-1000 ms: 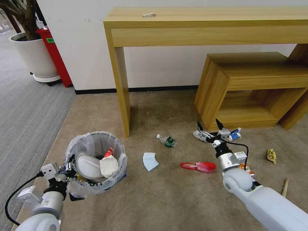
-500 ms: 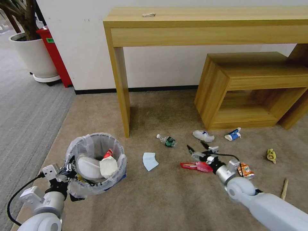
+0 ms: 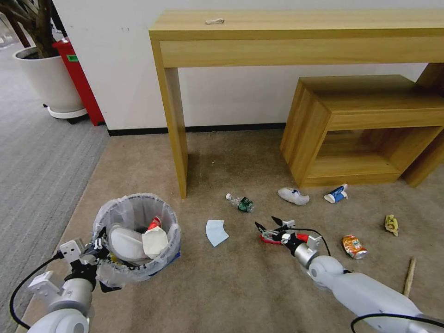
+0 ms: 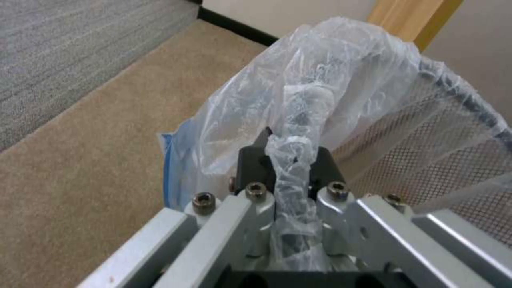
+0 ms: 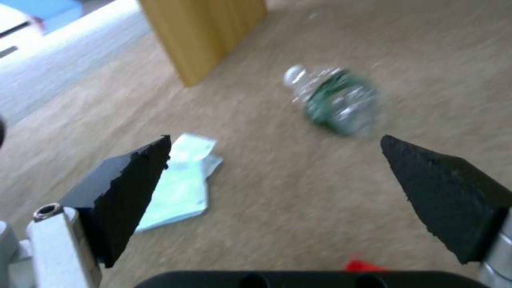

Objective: Pick up the trash bin and place the garbage on the floor into it.

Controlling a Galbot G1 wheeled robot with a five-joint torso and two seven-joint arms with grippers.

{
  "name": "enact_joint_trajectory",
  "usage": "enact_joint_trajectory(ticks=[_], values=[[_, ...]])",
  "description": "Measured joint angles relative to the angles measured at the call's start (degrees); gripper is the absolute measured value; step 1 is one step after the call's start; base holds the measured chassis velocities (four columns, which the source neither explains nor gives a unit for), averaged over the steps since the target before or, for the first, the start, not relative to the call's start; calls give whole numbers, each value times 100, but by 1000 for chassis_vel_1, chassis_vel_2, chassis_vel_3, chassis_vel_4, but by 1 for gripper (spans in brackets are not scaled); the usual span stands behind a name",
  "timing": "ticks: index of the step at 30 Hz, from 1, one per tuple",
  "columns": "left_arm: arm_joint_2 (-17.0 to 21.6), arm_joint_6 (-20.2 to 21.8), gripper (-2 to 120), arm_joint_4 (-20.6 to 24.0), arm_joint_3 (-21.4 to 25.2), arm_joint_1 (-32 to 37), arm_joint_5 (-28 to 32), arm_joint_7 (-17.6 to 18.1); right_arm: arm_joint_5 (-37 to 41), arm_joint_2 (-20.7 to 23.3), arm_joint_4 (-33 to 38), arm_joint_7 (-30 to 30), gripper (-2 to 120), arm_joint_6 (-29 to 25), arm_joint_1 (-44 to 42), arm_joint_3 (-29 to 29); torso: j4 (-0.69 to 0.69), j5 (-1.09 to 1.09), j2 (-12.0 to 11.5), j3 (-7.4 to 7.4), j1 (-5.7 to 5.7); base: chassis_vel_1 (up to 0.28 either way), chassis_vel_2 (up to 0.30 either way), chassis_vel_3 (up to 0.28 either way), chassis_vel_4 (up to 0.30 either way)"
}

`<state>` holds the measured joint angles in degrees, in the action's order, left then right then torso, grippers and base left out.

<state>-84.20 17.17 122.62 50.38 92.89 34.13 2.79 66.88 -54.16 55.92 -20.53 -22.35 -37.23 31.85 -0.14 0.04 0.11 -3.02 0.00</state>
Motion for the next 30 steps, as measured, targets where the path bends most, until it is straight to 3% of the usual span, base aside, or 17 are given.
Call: enact_joint_trajectory(ticks=[9,12,22,30], values=[[-27,-36,3,-28,25,5,0,0,-57,-472,-608,-612,100,48,177,402,0,0,0,0,0,0,0,0,0],[-26,-56,3,-33,38,10,8,0,-171,-853,-1011,-832,100,51,259,500,0,0,0,0,0,0,0,0,0],[-26,-116,3,-8,64,79,32,0,-413,-1575,-1570,-891,98,77,403,468,0,-1,0,0,0,0,0,0,0],[-10,-126,3,17,66,108,44,0,-553,-1819,-1875,-875,96,92,468,318,0,-1,0,0,0,0,0,0,0]])
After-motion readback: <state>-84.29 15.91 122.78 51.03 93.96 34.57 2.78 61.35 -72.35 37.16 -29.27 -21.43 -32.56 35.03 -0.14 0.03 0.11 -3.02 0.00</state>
